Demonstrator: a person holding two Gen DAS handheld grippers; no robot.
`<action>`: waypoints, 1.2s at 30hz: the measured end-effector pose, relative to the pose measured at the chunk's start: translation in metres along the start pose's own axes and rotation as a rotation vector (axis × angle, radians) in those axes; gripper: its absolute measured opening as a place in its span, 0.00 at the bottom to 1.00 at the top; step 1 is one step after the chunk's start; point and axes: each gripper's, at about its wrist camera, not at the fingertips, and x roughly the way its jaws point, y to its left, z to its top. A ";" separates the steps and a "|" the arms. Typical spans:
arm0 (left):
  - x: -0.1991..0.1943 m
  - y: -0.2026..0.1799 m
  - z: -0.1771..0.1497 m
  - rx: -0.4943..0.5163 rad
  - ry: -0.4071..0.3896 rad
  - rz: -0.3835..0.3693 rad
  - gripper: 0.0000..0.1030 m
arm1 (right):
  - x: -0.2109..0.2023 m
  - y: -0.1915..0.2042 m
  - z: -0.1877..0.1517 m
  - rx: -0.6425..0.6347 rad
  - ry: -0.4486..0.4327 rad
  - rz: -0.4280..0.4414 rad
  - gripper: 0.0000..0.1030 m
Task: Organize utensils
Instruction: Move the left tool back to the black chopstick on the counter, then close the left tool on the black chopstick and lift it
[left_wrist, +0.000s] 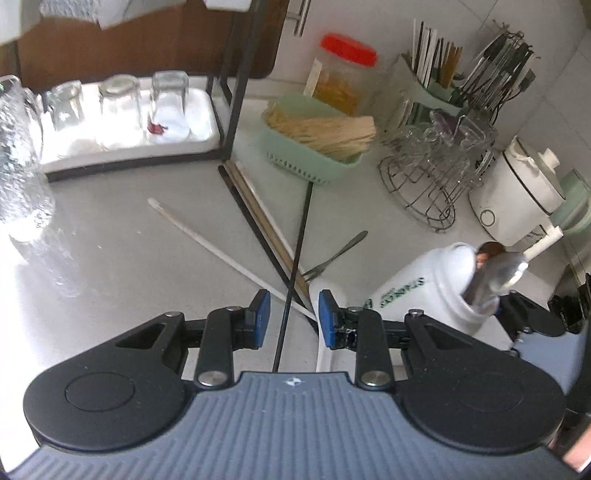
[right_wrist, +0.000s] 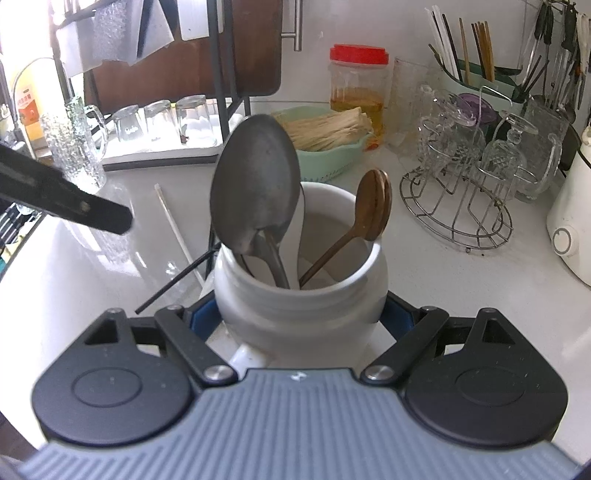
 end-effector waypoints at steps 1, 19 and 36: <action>0.006 0.000 0.001 0.001 0.005 -0.004 0.32 | -0.001 -0.001 0.000 0.001 0.003 -0.001 0.88; 0.126 -0.009 0.061 0.128 0.058 0.038 0.31 | -0.004 -0.005 0.000 0.031 0.057 -0.024 0.88; 0.177 -0.041 0.098 0.255 0.038 0.124 0.24 | -0.003 -0.005 0.000 0.043 0.059 -0.031 0.88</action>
